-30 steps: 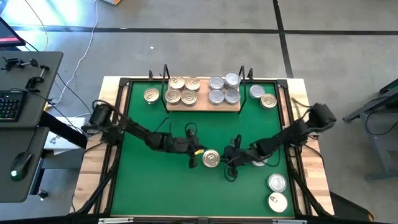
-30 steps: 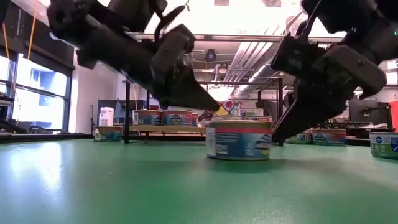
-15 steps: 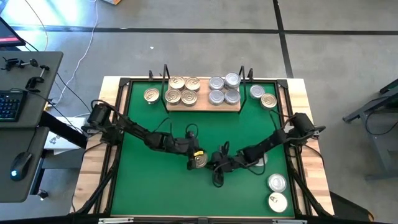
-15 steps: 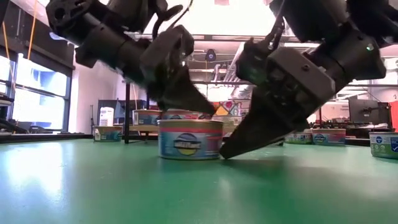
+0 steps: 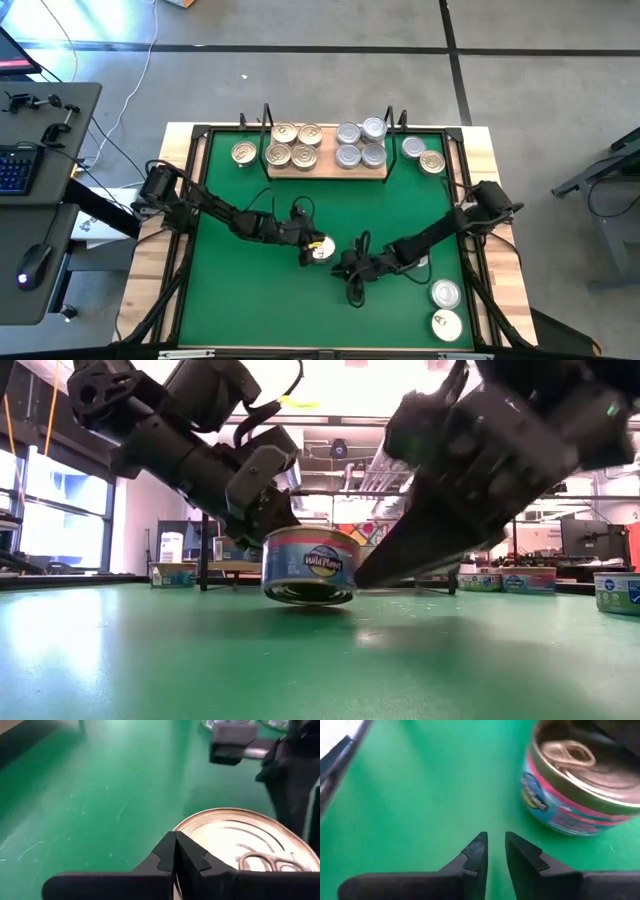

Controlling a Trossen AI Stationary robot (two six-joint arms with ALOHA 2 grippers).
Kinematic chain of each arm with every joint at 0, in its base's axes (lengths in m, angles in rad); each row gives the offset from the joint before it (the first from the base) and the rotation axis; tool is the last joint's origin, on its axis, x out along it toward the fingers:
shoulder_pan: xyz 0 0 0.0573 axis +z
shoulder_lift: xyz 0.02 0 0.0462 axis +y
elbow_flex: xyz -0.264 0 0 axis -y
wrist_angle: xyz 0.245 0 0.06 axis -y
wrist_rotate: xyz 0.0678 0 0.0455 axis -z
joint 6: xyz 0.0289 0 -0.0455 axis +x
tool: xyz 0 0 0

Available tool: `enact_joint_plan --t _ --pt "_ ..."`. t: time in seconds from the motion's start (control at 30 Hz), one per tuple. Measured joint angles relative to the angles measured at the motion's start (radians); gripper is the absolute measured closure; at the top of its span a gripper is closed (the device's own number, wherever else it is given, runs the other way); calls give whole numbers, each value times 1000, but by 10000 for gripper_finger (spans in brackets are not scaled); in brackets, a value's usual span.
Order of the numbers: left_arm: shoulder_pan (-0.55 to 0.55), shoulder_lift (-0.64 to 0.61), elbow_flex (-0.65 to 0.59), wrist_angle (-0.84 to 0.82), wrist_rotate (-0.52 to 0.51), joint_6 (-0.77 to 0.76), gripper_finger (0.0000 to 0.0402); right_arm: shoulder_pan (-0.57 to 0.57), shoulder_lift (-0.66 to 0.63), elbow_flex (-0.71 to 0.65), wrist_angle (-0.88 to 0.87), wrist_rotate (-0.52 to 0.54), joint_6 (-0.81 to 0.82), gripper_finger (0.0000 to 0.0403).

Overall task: Stack canned seafood by type on shelf
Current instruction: Stack the blue pink tuna can on top of the other blue pink tuna can on the shelf

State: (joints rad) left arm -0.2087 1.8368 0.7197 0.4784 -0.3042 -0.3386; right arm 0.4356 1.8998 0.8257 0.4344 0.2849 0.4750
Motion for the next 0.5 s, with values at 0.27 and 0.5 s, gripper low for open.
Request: enact_joint_plan --t 0.27,0.5 --pt "0 2 -19 54 6 26 402 45 -116 0 -64 22 -126 343" --pt "3 2 -20 54 12 43 402 35 -127 0 -78 28 -364 331"
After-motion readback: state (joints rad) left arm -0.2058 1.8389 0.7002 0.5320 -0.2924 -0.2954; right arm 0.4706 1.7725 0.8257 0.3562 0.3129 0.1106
